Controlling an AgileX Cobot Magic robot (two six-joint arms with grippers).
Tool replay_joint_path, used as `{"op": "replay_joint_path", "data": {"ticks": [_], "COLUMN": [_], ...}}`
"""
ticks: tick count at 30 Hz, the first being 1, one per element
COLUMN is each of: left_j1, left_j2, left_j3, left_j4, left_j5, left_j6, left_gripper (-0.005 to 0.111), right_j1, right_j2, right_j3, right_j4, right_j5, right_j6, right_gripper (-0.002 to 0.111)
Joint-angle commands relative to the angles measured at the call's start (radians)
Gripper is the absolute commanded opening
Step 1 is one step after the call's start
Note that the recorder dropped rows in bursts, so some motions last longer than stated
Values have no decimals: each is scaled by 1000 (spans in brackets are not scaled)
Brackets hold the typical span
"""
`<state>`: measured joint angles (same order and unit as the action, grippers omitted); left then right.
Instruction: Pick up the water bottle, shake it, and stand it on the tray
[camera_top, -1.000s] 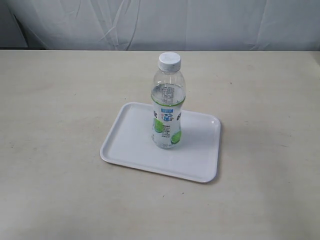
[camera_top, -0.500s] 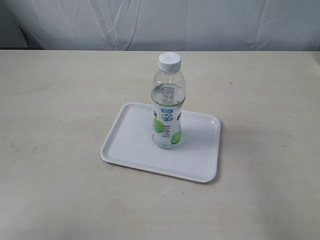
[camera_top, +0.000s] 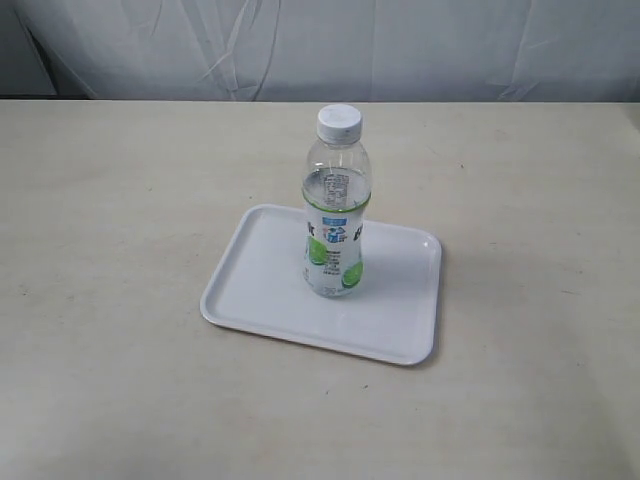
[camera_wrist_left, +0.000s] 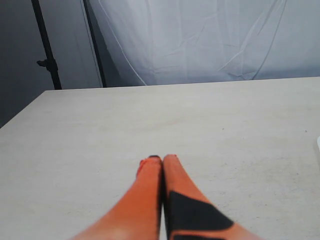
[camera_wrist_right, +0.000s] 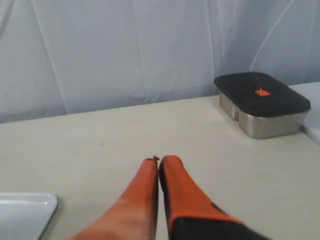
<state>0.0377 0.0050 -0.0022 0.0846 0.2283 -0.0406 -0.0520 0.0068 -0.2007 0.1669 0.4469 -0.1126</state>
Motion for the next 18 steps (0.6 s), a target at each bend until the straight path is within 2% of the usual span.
{"op": "replay_joint_path", "data": {"ticks": [1, 18], "left_j1": [0, 0], "left_j2": [-5, -5], "left_j3": [2, 2], "left_j4": [3, 3], "left_j5": [-3, -3], "left_j6": [-4, -4], "left_gripper": [0, 0], "right_j1": [-9, -9], "right_j2": [-7, -7], "right_j3": [61, 143], "right_j4": [-19, -75], "right_j5": [18, -23], "right_j6": [8, 87], "right_gripper": [6, 6]}}
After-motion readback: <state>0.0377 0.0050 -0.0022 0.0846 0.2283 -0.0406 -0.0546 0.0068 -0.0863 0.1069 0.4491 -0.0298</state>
